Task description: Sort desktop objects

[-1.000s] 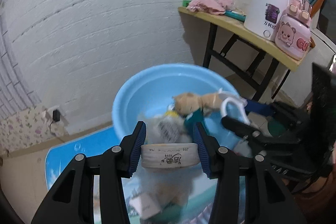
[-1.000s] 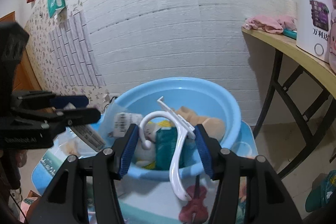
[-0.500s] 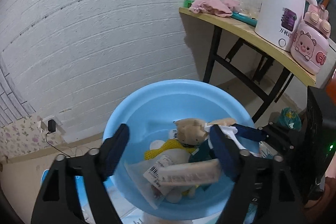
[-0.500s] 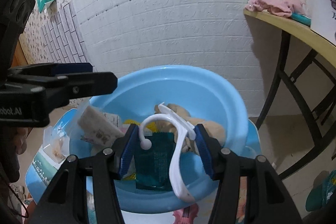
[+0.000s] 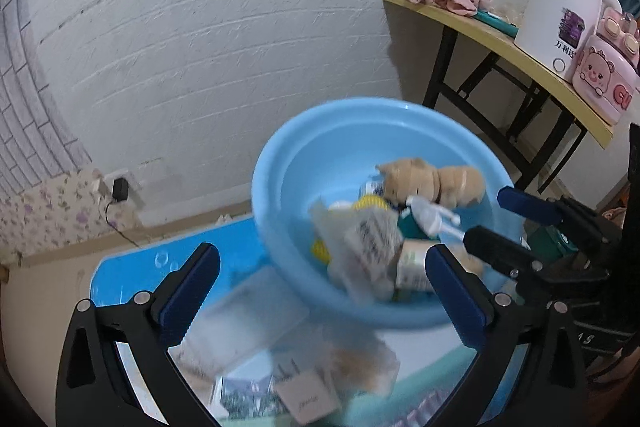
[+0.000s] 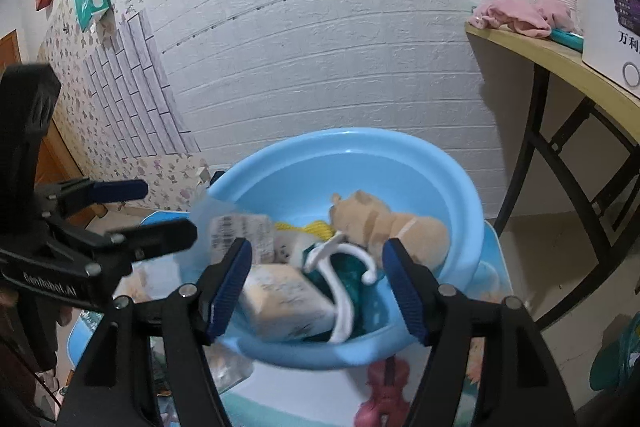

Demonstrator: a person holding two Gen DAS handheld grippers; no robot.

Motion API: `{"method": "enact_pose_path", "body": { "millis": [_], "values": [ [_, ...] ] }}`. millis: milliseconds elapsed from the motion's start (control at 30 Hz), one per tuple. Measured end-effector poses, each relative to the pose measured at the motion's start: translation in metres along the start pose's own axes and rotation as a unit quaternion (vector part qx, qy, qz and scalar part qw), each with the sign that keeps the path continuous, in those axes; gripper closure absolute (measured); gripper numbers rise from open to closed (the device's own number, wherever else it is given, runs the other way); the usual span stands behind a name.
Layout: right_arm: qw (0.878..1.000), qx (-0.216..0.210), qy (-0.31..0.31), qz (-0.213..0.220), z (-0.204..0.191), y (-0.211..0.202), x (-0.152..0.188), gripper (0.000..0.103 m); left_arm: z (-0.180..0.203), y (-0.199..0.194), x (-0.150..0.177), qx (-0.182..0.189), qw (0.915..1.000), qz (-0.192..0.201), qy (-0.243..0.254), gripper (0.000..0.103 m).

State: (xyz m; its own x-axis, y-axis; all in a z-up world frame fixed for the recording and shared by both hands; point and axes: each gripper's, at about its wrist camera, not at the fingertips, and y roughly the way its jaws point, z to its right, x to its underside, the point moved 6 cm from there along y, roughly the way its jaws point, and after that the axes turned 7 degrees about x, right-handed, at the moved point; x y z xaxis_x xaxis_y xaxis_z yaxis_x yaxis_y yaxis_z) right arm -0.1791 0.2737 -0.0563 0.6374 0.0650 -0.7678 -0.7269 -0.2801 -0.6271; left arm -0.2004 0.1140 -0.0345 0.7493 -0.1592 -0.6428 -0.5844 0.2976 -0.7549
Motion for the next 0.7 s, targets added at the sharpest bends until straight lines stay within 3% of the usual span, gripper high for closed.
{"method": "enact_pose_path", "body": {
  "millis": [700],
  "values": [
    [0.998, 0.000, 0.000, -0.065, -0.043, -0.022, 0.065, 0.035, -0.033, -0.045, 0.080, -0.008, 0.9989, -0.002, -0.047, 0.000]
  ]
}}
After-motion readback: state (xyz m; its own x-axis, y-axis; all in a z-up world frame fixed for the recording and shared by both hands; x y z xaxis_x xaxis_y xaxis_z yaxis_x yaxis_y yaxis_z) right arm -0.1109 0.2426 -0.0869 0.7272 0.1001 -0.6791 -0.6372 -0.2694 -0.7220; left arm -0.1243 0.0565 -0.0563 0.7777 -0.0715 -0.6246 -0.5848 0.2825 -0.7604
